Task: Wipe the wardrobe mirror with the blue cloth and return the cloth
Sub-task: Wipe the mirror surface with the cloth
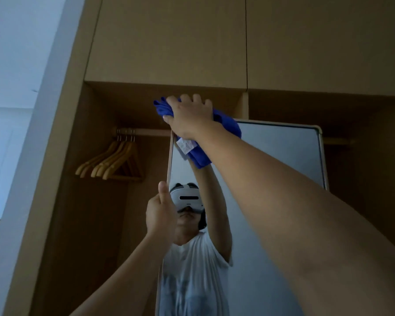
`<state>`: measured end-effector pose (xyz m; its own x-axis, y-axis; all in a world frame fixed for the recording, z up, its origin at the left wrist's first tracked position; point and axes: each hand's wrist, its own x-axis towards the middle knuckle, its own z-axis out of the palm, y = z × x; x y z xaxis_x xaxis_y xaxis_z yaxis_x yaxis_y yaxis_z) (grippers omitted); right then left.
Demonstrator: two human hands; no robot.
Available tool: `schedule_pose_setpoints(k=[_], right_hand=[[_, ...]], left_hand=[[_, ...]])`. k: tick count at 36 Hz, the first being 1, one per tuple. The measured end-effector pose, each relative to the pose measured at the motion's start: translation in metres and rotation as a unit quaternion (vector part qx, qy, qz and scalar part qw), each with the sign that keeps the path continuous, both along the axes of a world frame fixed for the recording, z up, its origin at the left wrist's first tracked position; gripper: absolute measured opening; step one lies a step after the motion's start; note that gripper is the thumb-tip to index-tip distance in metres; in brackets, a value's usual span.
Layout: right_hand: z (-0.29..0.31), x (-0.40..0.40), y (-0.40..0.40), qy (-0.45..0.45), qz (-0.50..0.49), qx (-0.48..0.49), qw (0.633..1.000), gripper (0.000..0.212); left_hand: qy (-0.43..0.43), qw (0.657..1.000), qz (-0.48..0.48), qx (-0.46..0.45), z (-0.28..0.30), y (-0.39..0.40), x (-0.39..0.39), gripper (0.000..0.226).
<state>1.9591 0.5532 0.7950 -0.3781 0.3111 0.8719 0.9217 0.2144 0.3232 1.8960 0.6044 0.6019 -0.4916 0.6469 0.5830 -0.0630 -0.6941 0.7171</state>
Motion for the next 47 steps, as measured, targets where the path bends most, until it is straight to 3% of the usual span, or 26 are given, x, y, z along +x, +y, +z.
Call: schedule_pose_setpoints(k=[5, 10, 15, 18, 23, 26, 29, 33, 36, 38, 41, 47], right_hand=[[-0.043, -0.002, 0.018, -0.08, 0.013, 0.134, 0.988, 0.043], [-0.109, -0.005, 0.025, -0.216, -0.015, 0.123, 0.969, 0.034], [-0.18, -0.008, 0.02, -0.207, 0.001, 0.1, 0.973, 0.032], [-0.208, -0.007, 0.018, -0.182, -0.002, 0.075, 0.98, 0.039], [-0.241, -0.016, 0.012, -0.117, -0.017, 0.015, 0.993, 0.058], [-0.257, -0.024, 0.006, -0.068, 0.001, -0.018, 0.998, 0.059], [-0.273, -0.03, 0.002, -0.03, 0.019, -0.044, 0.998, 0.059], [-0.29, -0.033, -0.003, 0.023, 0.073, -0.075, 0.994, 0.074], [-0.293, -0.025, -0.008, 0.037, 0.125, -0.085, 0.988, 0.09], [-0.293, -0.016, -0.015, 0.05, 0.178, -0.08, 0.979, 0.084], [-0.287, -0.004, -0.025, 0.116, 0.25, -0.053, 0.96, 0.056], [-0.272, 0.057, -0.012, 0.273, 0.157, 0.024, 0.949, 0.023]], left_hand=[[0.052, 0.995, -0.053, -0.061, -0.02, 0.001, -0.013, 0.061], [0.031, 0.988, -0.101, -0.116, -0.06, -0.002, -0.016, 0.061], [0.004, 0.984, -0.142, -0.109, -0.065, -0.015, -0.017, 0.039], [-0.022, 0.976, -0.182, -0.121, -0.084, -0.024, -0.018, 0.036], [-0.117, 0.947, -0.293, -0.067, -0.104, -0.036, -0.02, 0.036], [-0.177, 0.905, -0.382, -0.064, -0.107, -0.043, -0.029, 0.055], [-0.171, 0.887, -0.424, -0.061, -0.112, -0.051, -0.033, 0.076], [-0.116, 0.918, -0.376, -0.055, -0.111, -0.059, -0.032, 0.056], [-0.124, 0.908, -0.395, -0.066, -0.116, -0.06, -0.029, 0.039], [-0.152, 0.893, -0.42, -0.055, -0.118, -0.055, -0.028, 0.03], [-0.124, 0.917, -0.368, -0.085, -0.115, -0.051, -0.029, 0.035], [-0.129, 0.933, -0.275, -0.195, -0.11, -0.046, -0.032, 0.032]])
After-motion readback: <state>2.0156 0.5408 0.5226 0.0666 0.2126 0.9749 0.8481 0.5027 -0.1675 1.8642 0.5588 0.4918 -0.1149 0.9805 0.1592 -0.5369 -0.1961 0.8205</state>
